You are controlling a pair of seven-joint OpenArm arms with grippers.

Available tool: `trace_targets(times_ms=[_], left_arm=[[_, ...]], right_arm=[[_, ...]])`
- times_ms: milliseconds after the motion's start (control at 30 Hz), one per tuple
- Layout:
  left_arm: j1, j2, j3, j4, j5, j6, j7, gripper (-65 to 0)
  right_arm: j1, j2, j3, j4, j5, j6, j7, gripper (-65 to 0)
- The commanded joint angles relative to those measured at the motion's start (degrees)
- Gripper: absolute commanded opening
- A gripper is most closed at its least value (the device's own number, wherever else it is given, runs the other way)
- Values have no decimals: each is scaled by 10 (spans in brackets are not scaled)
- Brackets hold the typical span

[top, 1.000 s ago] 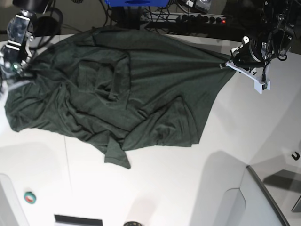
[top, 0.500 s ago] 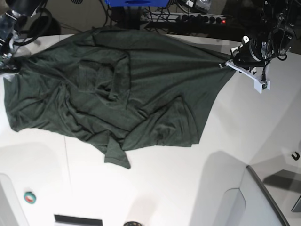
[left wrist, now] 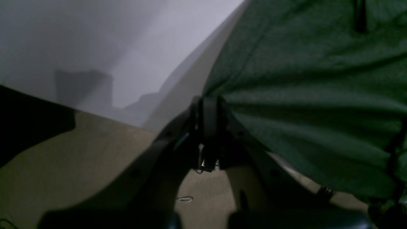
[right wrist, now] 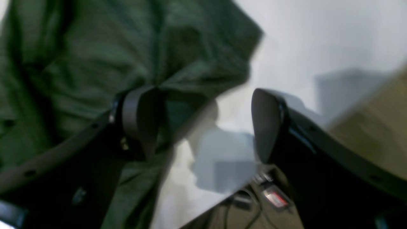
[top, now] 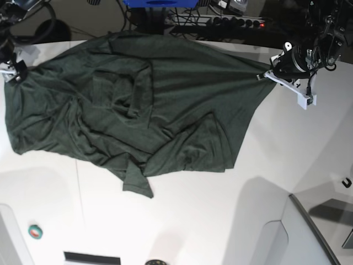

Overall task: Layout the t-shirt on the table in an organized manner, then fold the t-shirt properly
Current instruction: 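Hold the shirt with both grippers and stretch it flat across the table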

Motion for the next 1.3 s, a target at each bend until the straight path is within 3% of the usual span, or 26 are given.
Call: trace_targets(times_ms=[0,200,467,533,667,767,933,1267], left_arm=[[-1,-10,-5,6,5,2,-4,-650],[0,-10,-5,5,5,2,-4,-650],[0,-9,-5,5,5,2,-4,-650],[0,-9,-5,5,5,2,-4,-650],[0,-9,-5,5,5,2,-5,-650],[0,-9,-5,5,5,2,-5,-650],[-1,-8,-5,5,5,2,-5,-650],[-6,12,0,-31,5,1,-5,-650]], right_arm=[[2,5,2,-4,2,7,-1,-233],[27,36,4,-63,7,11,-2,-233],[52,44,4,-108,7,13,-4,-236],[52,44,4,-108,7,13,-3,-306],[50,44,4,-107,8,13,-2,-648],[47,45,4,-106,8,13,-5,-626],[26,43,-1,-25,8,13,-12,-650],[21,23,1,82,8,13,-93,-650]])
